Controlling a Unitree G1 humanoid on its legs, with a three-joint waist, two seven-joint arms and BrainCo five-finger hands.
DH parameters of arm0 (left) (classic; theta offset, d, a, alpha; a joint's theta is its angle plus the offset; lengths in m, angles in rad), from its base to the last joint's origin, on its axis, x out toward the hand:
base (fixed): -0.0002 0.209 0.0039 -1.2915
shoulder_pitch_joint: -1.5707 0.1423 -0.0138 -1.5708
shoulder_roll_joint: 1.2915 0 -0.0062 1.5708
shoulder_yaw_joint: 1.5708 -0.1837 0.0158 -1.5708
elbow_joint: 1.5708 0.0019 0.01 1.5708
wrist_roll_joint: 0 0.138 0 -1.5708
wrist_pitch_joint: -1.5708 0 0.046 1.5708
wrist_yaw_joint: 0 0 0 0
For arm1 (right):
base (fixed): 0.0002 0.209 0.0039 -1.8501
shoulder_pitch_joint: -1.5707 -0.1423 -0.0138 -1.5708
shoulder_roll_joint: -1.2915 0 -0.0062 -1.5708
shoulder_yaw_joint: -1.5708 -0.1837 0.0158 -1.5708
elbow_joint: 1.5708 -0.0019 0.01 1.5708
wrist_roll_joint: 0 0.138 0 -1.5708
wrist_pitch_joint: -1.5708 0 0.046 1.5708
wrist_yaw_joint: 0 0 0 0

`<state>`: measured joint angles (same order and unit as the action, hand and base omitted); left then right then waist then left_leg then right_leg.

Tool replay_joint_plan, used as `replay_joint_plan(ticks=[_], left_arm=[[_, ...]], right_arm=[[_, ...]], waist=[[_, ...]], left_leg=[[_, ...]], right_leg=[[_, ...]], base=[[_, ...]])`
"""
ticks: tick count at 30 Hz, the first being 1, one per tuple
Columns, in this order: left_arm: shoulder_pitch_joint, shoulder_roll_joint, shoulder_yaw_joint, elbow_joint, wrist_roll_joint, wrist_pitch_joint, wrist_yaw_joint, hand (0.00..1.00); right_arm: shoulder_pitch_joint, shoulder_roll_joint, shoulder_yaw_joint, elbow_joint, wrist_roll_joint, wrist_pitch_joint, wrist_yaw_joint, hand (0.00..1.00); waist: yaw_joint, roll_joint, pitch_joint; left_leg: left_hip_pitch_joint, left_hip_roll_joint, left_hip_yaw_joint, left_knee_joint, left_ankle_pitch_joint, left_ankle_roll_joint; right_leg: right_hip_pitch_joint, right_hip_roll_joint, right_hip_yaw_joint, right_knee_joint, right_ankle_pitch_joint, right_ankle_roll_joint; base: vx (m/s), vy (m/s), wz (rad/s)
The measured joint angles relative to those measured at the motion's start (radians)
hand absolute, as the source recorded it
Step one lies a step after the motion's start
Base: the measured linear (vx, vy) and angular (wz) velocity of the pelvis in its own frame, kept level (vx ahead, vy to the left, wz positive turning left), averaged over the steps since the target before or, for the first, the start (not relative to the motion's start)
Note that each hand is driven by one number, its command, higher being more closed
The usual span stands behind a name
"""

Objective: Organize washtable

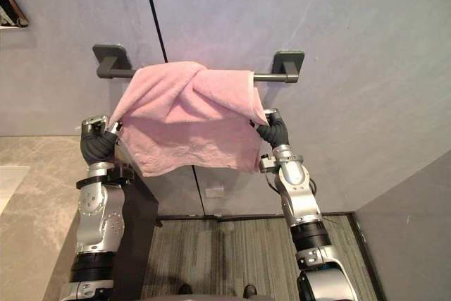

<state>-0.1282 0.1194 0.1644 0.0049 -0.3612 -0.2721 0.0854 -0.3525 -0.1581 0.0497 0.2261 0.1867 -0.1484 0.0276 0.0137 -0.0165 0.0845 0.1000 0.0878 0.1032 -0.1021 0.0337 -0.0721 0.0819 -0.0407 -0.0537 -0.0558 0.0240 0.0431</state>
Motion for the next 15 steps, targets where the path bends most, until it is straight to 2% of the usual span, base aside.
replay_joint_plan(ticks=[15], left_arm=[[0.029,0.000,0.002,0.006,-0.004,0.000,-0.021,1.00]], right_arm=[[0.005,-0.001,0.000,-0.001,-0.001,0.000,0.000,1.00]], waist=[[0.000,-0.010,0.006]], left_leg=[[0.003,0.000,-0.010,0.005,-0.001,0.000]], right_leg=[[-0.001,0.000,-0.005,0.018,-0.017,0.003]], base=[[0.00,0.000,0.00]])
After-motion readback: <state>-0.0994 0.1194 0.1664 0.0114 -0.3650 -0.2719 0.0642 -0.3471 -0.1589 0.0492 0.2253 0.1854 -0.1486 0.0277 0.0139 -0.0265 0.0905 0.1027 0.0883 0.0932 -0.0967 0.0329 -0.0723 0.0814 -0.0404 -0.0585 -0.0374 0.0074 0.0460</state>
